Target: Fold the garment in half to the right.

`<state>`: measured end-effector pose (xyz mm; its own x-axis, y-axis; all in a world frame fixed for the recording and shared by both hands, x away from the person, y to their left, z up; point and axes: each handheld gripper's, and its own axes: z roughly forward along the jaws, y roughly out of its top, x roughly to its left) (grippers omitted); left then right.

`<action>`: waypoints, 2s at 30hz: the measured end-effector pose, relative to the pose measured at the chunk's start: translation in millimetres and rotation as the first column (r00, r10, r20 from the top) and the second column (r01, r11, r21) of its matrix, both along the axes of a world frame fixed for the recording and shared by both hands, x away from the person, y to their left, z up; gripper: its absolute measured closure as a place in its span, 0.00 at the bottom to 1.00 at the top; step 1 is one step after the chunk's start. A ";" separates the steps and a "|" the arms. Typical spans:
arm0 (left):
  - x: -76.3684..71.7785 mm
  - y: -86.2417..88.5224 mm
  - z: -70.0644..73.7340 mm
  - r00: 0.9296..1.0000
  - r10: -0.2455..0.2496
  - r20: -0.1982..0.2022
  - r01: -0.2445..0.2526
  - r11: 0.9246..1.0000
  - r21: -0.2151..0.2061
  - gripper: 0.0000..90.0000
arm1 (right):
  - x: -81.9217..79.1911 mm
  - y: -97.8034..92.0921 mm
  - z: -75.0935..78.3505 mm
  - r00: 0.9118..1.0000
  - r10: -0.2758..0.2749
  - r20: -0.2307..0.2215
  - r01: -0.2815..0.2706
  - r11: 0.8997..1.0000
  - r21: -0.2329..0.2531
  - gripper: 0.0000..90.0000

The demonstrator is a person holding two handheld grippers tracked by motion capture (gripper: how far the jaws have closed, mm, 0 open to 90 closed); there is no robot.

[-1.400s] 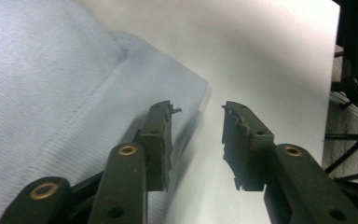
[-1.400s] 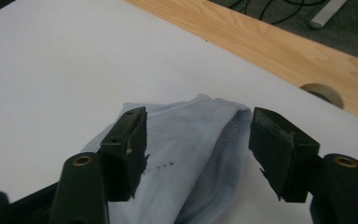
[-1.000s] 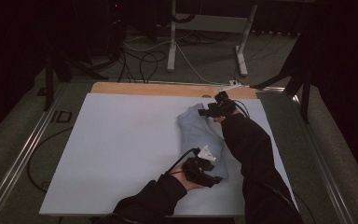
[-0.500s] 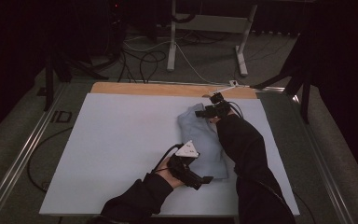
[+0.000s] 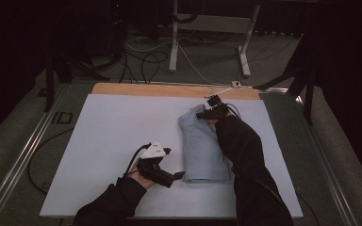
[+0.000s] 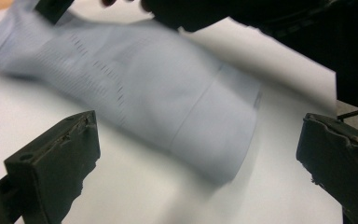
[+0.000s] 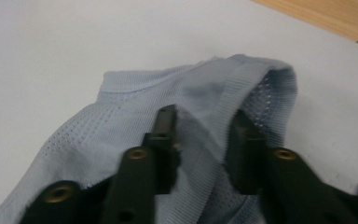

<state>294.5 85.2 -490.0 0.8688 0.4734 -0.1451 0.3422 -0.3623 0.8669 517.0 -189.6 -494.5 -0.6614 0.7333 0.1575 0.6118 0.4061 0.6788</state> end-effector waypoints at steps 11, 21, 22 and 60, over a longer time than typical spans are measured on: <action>-7.8 51.1 -3.4 0.995 0.084 0.054 -0.084 0.996 -0.002 0.00 | -4.6 -7.2 23.4 0.995 -0.026 0.093 0.025 1.000 0.011 0.97; -12.8 79.6 -19.0 0.986 0.157 0.054 -0.157 0.988 -0.008 0.00 | 2.1 -12.2 1.0 0.997 -0.053 0.047 0.054 0.998 -0.024 0.97; -13.0 81.2 -20.0 0.985 0.163 0.049 -0.163 0.987 -0.013 0.00 | 2.1 -11.7 -1.0 0.997 -0.058 0.045 0.059 0.998 -0.029 0.97; -17.3 110.3 -13.7 0.973 0.218 0.077 -0.217 0.976 -0.018 0.00 | -8.8 -9.4 -0.3 0.995 -0.084 0.062 0.090 0.990 -0.104 0.51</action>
